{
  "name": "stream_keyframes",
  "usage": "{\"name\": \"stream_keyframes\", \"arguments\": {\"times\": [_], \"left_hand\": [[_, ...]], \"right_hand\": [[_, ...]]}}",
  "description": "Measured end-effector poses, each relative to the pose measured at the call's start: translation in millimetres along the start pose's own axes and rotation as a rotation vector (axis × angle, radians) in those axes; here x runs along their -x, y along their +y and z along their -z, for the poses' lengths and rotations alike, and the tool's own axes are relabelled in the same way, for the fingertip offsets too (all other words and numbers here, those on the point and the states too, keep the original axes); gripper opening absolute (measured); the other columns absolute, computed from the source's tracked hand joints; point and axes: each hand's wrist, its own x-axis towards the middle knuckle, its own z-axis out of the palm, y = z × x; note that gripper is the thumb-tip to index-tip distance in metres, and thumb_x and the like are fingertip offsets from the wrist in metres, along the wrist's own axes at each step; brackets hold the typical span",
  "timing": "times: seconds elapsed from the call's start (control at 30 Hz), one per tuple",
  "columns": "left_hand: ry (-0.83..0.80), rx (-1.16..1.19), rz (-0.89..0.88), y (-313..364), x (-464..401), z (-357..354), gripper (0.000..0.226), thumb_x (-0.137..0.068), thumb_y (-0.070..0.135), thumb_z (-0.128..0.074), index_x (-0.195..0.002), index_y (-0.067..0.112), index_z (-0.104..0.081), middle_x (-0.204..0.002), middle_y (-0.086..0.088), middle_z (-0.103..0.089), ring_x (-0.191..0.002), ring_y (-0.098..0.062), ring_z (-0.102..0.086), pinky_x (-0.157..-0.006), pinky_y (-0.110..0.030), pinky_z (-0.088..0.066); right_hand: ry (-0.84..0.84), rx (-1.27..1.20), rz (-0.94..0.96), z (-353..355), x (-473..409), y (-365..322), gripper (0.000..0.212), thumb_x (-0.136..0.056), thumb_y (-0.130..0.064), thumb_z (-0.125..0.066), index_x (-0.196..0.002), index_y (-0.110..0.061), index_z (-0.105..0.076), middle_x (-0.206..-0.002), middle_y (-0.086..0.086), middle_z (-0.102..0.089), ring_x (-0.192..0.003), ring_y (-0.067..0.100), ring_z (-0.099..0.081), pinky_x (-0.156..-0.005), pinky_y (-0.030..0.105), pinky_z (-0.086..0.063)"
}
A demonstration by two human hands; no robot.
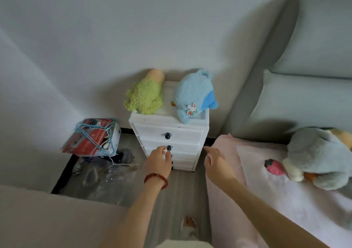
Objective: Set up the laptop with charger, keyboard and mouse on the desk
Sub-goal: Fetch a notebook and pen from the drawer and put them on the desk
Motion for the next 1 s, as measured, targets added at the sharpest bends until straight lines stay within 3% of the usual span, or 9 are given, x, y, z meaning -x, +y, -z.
{"name": "stream_keyframes", "arguments": {"times": [0.13, 0.27, 0.5, 0.6, 0.7, 0.77, 0.87, 0.93, 1.0], "left_hand": [[0.033, -0.083, 0.123, -0.8, -86.8, -44.0, 0.038, -0.094, 0.029, -0.041, -0.128, 0.013, -0.045, -0.127, -0.010, -0.054, -0.116, -0.027, -0.050, -0.094, -0.039, -0.042], [0.011, -0.270, 0.252, -16.1, -143.0, -83.4, 0.044, -0.095, 0.035, -0.036, -0.131, 0.010, -0.040, -0.128, -0.015, -0.052, -0.117, -0.033, -0.048, -0.091, -0.043, -0.042], [0.108, -0.286, 0.249, -40.9, -176.6, -114.2, 0.034, -0.092, 0.037, -0.039, -0.095, 0.013, -0.062, -0.091, -0.007, -0.070, -0.090, -0.030, -0.061, -0.083, -0.041, -0.044], [0.145, -0.321, 0.225, -45.7, -164.1, -112.4, 0.032, -0.091, 0.038, -0.042, -0.087, 0.016, -0.065, -0.085, -0.004, -0.070, -0.085, -0.027, -0.061, -0.078, -0.036, -0.038], [0.123, -0.321, 0.250, -55.0, -134.8, -104.4, 0.036, -0.090, 0.039, -0.044, -0.078, 0.012, -0.065, -0.078, -0.006, -0.071, -0.078, -0.026, -0.062, -0.078, -0.036, -0.045], [0.089, -0.341, 0.268, -64.6, -113.2, -98.7, 0.037, -0.090, 0.038, -0.044, -0.075, 0.011, -0.063, -0.076, -0.006, -0.071, -0.075, -0.026, -0.062, -0.078, -0.039, -0.046], [0.061, -0.363, 0.287, -80.0, -81.8, -91.9, 0.035, -0.089, 0.038, -0.046, -0.077, 0.012, -0.065, -0.078, -0.005, -0.072, -0.076, -0.026, -0.063, -0.078, -0.039, -0.045], [0.050, -0.371, 0.287, -86.9, -65.6, -89.2, 0.034, -0.089, 0.039, -0.047, -0.081, 0.012, -0.066, -0.082, -0.005, -0.073, -0.079, -0.025, -0.064, -0.077, -0.037, -0.045], [0.009, -0.387, 0.293, -93.4, -52.3, -83.8, 0.033, -0.090, 0.039, -0.046, -0.084, 0.013, -0.066, -0.086, -0.004, -0.073, -0.081, -0.024, -0.064, -0.076, -0.035, -0.044]], "right_hand": [[-0.074, 0.194, 0.074, -17.4, -95.6, 8.0, 0.053, -0.095, -0.015, -0.035, -0.145, -0.015, -0.017, -0.154, 0.007, -0.017, -0.141, 0.024, -0.014, -0.116, 0.038, -0.017], [-0.120, 0.471, 0.091, -44.2, -145.9, 30.3, 0.066, -0.096, -0.021, -0.031, -0.145, -0.016, 0.011, -0.156, 0.005, 0.016, -0.144, 0.022, 0.015, -0.118, 0.044, 0.002], [-0.098, 0.529, 0.105, -62.6, -155.8, 43.6, 0.072, -0.093, -0.020, -0.032, -0.142, -0.017, 0.021, -0.153, 0.004, 0.024, -0.132, 0.018, 0.034, -0.116, 0.042, 0.007], [-0.075, 0.485, 0.124, -59.9, -156.2, 42.4, 0.073, -0.091, -0.020, -0.036, -0.145, -0.018, 0.013, -0.156, 0.005, 0.016, -0.140, 0.019, 0.023, -0.115, 0.043, 0.008], [-0.069, 0.452, 0.146, -59.2, -147.8, 37.5, 0.070, -0.090, -0.023, -0.044, -0.147, -0.017, -0.004, -0.158, 0.009, 0.004, -0.145, 0.024, 0.009, -0.113, 0.045, 0.010], [-0.071, 0.500, 0.250, -62.4, -132.3, 34.2, 0.065, -0.087, -0.024, -0.053, -0.143, -0.013, -0.024, -0.155, 0.012, -0.019, -0.144, 0.027, -0.011, -0.113, 0.049, 0.002], [-0.055, 0.514, 0.420, -77.2, -100.9, 30.7, 0.050, -0.068, -0.017, -0.075, -0.115, -0.010, -0.060, -0.109, 0.009, -0.068, -0.107, 0.028, -0.063, -0.102, 0.058, -0.036], [-0.033, 0.471, 0.427, -84.2, -85.6, 27.6, 0.044, -0.063, -0.014, -0.080, -0.104, -0.012, -0.066, -0.086, 0.004, -0.071, -0.080, 0.023, -0.069, -0.085, 0.046, -0.054], [-0.052, 0.412, 0.406, -91.0, -72.9, 25.7, 0.039, -0.063, -0.010, -0.079, -0.100, -0.012, -0.067, -0.079, 0.003, -0.068, -0.070, 0.022, -0.066, -0.065, 0.034, -0.057]]}}
